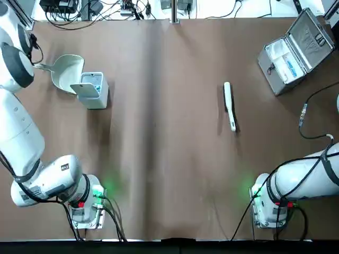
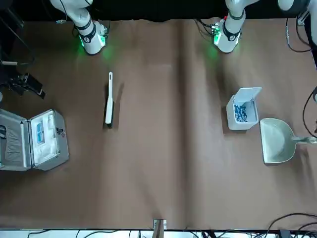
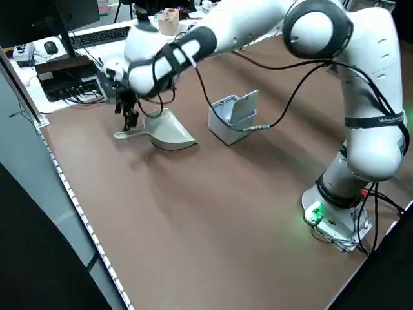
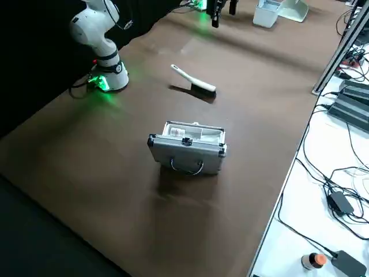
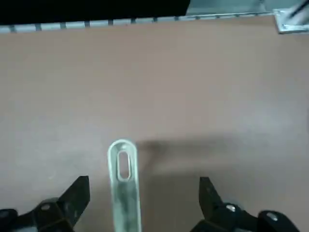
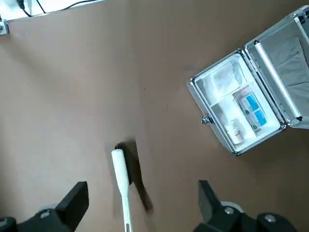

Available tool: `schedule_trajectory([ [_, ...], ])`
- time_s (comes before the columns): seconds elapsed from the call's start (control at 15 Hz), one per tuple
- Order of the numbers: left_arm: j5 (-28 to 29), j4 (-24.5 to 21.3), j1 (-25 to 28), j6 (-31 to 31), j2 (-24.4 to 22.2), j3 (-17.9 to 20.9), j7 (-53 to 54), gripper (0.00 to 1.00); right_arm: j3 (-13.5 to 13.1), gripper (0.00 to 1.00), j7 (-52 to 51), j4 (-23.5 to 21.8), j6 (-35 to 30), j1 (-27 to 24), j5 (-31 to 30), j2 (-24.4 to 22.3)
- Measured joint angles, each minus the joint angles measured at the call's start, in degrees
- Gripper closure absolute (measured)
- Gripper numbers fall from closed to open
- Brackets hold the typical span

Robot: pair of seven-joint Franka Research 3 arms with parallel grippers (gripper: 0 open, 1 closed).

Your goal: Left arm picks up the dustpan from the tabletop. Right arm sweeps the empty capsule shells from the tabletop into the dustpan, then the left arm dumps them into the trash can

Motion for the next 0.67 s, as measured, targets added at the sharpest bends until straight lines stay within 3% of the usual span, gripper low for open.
schedule_trajectory([
  [0.27,0.0,0.2,-2.9,-13.9,-10.2,-1.6,9.8,0.0,0.0,0.0,0.0,0.0,0.3,-0.1,0.2,0.2],
  [0.47,0.0,0.5,-3.4,-20.4,-15.4,-6.8,14.9,0.0,-0.1,0.0,0.0,0.0,0.3,-0.4,0.4,0.3],
  [0.67,-0.1,3.9,-3.6,-27.4,-17.7,-13.9,15.8,0.0,-0.1,0.0,0.0,0.0,0.3,-0.6,0.4,0.3],
])
